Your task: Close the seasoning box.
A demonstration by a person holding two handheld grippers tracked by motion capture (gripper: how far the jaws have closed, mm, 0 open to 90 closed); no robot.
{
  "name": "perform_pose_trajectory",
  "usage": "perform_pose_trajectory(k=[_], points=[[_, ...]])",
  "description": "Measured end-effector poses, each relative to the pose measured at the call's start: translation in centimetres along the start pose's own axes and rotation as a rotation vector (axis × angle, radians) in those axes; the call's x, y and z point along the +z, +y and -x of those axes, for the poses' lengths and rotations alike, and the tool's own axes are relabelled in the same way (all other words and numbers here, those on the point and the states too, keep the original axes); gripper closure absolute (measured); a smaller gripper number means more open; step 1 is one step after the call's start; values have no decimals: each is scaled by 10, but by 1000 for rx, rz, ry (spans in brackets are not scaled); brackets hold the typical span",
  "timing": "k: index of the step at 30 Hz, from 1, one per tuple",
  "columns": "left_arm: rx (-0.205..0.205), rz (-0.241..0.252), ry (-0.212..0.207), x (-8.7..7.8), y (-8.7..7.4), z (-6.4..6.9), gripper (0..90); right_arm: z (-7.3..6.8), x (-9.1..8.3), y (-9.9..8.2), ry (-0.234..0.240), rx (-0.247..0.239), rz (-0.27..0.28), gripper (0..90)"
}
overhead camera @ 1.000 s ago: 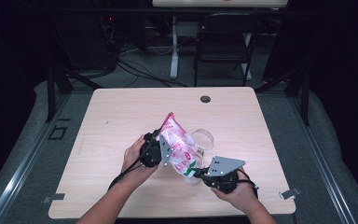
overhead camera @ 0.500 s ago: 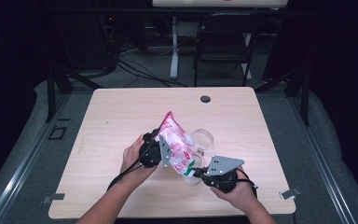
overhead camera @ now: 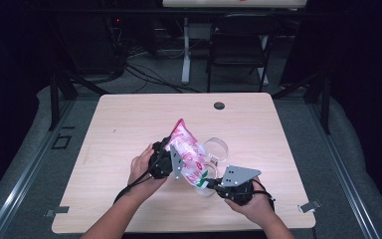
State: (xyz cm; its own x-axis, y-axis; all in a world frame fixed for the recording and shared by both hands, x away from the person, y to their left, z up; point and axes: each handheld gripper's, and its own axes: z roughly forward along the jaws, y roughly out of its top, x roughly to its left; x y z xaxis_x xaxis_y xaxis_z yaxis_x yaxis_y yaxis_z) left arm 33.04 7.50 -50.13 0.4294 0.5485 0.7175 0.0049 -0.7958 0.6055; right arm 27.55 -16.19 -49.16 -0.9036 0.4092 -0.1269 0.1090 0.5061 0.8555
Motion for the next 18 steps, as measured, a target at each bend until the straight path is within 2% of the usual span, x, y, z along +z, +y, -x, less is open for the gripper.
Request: perform_pose_trajectory(k=[18], points=[[50, 14, 40, -2, 2, 1, 593, 4, -1, -3, -6, 18, 9, 900]])
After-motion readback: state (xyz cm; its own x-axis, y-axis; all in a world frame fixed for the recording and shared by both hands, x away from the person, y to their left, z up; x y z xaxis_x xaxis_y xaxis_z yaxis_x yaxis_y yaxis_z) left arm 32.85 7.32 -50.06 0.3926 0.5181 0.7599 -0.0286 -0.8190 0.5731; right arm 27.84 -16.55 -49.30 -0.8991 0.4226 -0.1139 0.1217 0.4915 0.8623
